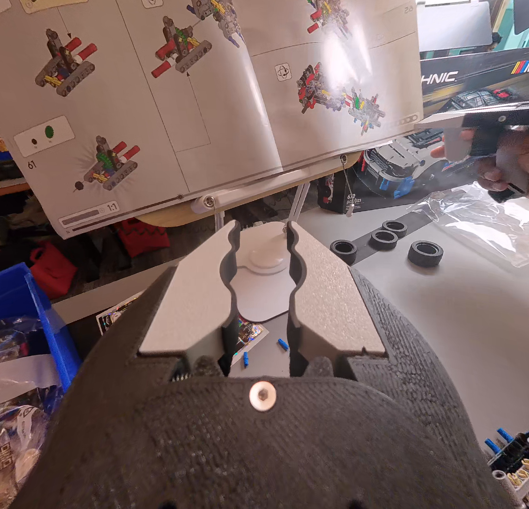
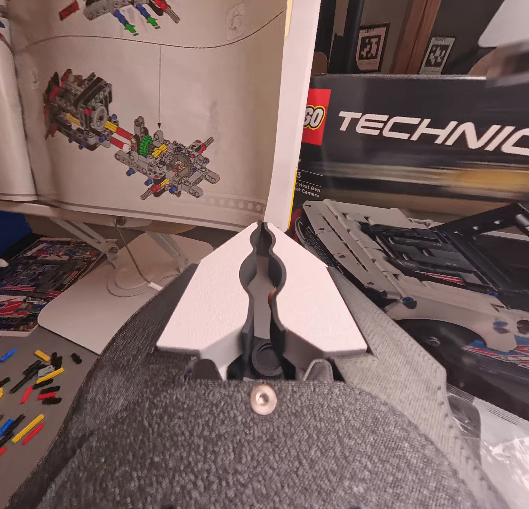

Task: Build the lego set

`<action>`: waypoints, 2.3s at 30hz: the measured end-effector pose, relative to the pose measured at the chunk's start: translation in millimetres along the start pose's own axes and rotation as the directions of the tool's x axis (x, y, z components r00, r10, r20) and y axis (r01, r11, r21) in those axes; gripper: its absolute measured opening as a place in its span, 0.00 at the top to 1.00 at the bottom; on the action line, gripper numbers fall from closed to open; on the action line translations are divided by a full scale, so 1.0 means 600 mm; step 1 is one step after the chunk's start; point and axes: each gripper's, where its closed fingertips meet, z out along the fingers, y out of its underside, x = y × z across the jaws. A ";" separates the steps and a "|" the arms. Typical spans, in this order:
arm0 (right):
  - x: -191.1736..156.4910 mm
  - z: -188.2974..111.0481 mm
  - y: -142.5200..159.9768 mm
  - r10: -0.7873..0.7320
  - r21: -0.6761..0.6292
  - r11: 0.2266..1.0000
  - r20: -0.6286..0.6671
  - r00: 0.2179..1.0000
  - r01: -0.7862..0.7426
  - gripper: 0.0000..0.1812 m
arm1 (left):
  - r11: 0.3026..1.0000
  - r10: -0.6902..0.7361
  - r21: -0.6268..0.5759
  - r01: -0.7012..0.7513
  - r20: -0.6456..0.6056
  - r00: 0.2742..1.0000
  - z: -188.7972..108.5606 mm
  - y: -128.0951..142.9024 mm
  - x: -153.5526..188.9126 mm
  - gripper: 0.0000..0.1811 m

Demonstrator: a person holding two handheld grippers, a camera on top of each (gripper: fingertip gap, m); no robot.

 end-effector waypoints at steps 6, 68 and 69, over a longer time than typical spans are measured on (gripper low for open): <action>0.026 0.034 0.024 0.028 -0.033 0.999 -0.071 0.997 -0.030 1.00 | 1.000 -0.012 -0.019 0.012 0.008 1.000 0.004 0.015 -0.010 0.83; -0.118 0.055 -0.014 0.003 0.018 1.000 0.182 0.983 -0.006 0.41 | 0.999 -0.020 -0.037 0.013 -0.196 0.980 -0.232 0.108 0.134 0.78; -0.129 0.065 -0.017 0.014 0.018 1.000 0.190 0.982 -0.018 0.41 | 0.999 -0.021 -0.039 0.014 -0.196 0.980 -0.232 0.110 0.133 0.78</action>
